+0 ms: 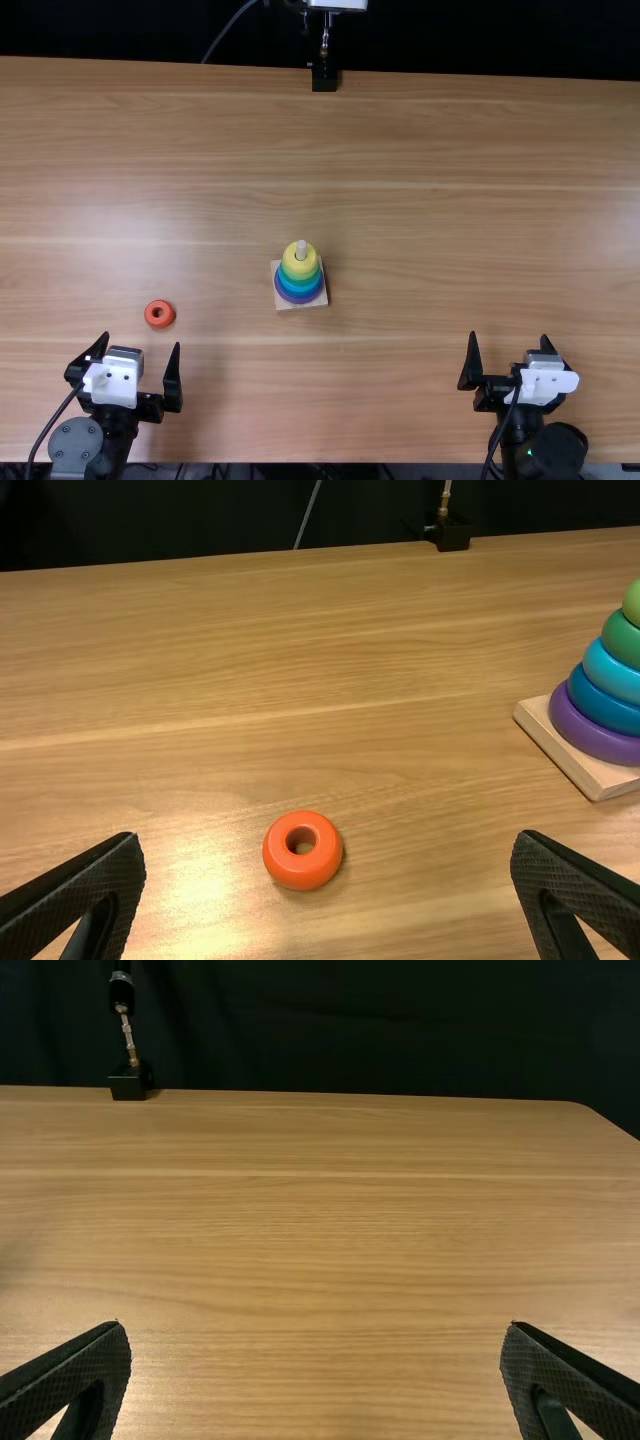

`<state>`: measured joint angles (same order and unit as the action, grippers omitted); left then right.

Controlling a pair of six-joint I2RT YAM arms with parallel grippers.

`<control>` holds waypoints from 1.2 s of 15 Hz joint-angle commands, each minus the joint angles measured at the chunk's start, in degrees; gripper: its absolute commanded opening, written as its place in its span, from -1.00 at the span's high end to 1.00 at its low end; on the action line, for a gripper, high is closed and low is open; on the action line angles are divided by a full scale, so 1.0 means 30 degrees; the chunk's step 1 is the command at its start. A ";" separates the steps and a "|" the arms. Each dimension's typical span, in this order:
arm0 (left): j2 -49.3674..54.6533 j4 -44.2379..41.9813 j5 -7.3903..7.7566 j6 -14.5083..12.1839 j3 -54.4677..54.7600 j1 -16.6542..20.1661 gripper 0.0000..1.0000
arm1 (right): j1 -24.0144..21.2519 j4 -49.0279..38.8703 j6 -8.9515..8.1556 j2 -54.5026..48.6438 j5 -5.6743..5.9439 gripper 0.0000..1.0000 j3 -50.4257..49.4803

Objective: Build the Hanoi tower: stack the rings onto the peg from bottom to top in this color order: purple, dark blue, light blue, dark green, light green, yellow, orange.

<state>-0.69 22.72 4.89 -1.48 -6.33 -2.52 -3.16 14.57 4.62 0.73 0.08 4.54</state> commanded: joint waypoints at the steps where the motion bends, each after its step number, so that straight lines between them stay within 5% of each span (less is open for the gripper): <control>1: 0.0229 0.1251 0.0340 -0.0282 0.2109 0.0138 -1.00 | -0.0236 0.1387 -0.0029 -0.0244 0.0467 -1.00 -0.1219; 10: 0.0229 0.1005 0.0481 -0.0317 0.1816 0.0138 -1.00 | -0.0236 0.1387 -0.0029 -0.0244 0.0467 -1.00 -0.1219; 13: -0.0298 0.0934 0.0516 -0.0457 -0.2520 0.0138 -1.00 | -0.0236 0.1387 -0.0029 -0.0244 0.0467 -1.00 -0.1219; 18: -0.7036 0.4766 0.0270 -0.0457 -0.8994 0.0490 -1.00 | -0.0236 0.1387 -0.0029 -0.0244 0.0467 -1.00 -0.1219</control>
<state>-19.68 37.04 5.28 -1.98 -31.31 -1.69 -3.16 14.61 4.60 0.73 0.10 4.54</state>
